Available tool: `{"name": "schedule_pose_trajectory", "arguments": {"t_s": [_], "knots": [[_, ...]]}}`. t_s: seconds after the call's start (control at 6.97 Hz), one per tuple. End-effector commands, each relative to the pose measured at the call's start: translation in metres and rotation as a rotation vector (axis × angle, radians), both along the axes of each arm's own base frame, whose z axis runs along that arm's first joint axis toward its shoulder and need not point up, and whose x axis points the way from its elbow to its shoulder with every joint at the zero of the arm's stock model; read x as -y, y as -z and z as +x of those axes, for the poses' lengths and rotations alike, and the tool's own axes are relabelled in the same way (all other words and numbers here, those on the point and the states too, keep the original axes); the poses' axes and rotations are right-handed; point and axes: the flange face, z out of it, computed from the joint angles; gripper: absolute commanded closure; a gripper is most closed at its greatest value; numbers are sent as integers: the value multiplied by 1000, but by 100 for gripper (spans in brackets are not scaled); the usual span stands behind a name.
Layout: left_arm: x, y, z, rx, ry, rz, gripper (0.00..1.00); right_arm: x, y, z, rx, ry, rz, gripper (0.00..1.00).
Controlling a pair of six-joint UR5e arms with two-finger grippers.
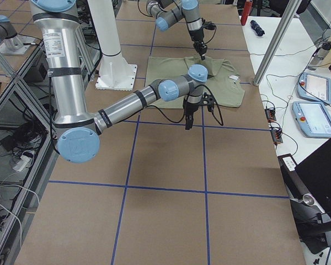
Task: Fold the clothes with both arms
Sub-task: 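Carry the sleeve across the shirt body with the left gripper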
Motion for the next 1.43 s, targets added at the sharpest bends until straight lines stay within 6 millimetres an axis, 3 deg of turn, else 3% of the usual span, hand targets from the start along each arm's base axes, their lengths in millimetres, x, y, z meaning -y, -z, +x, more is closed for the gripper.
{"name": "schedule_pose_trajectory", "arguments": {"t_s": [0.0, 0.14, 0.29, 0.43, 0.57, 0.72, 1.0, 1.29], "knots": [[-5, -22, 52, -12, 18, -3, 100, 4, -4, -2, -5, -4, -12, 0], [-4, -22, 56, -10, 20, -14, 100, 4, -3, -3, -3, -4, -14, 0], [-6, -8, 74, -13, 24, -50, 100, 5, -5, -4, -5, -5, -17, 0], [-27, 8, 109, -12, 1, -91, 100, 6, -5, -5, -5, -4, -19, 0], [-55, 21, 129, -44, 3, -101, 61, 11, -1, -8, -4, -5, -15, 0], [-69, 20, 145, -93, 24, -62, 1, 16, 4, -11, 1, -6, -8, 0], [-64, -22, 144, -72, 43, -39, 0, 20, 5, -14, 7, -3, -10, 0], [-53, -33, 123, -14, -1, 63, 1, 17, 15, -13, 34, -18, -7, 0]]}}
